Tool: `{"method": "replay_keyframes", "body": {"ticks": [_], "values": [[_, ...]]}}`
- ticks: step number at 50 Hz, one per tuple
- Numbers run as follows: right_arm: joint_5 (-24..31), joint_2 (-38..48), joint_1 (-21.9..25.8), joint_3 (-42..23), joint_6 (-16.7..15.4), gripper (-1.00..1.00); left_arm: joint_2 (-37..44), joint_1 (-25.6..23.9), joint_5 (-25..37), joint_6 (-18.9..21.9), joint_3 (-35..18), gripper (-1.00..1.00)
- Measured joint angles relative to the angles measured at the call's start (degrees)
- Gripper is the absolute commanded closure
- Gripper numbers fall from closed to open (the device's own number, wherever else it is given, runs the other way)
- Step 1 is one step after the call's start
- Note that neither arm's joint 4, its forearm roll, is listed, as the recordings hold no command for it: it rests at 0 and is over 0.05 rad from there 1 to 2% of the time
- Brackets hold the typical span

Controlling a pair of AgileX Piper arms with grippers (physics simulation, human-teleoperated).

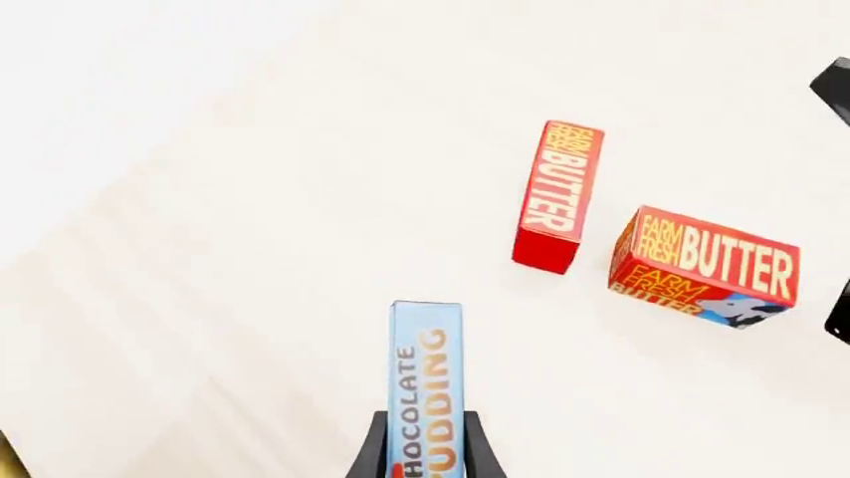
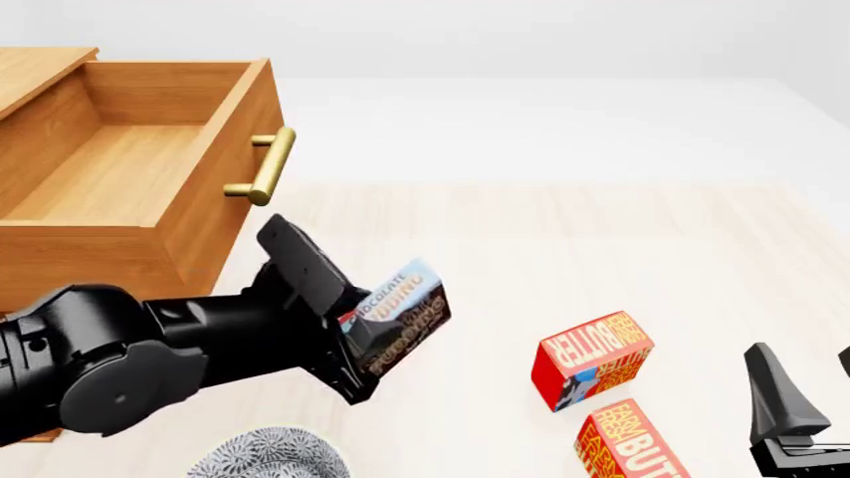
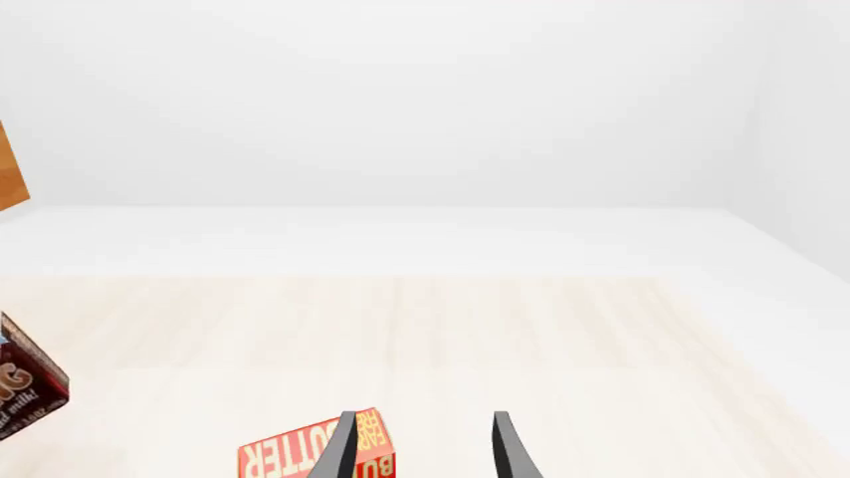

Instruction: Put the chocolate pudding in the top drawer of the cabinet and close it.

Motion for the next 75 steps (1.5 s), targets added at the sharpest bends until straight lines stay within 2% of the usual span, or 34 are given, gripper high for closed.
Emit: {"method": "replay_keyframes", "body": {"ticks": [13,26,52,75], "values": [[0.0,0.0,0.0,0.0,0.0,-1.0,-4.53,-2.08,3.16,1.29,-1.46,1.0],[0.0,0.0,0.0,0.0,0.0,-1.0,-10.44,-2.05,6.44,3.26,-2.43,1.0],[0.0,0.0,0.0,0.0,0.0,-1.0,-20.44,1.5,13.72,8.36,-5.46,1.0],[0.0,0.0,0.0,0.0,0.0,-1.0,-26.68,4.72,20.12,10.64,-10.02,1.0]]}}
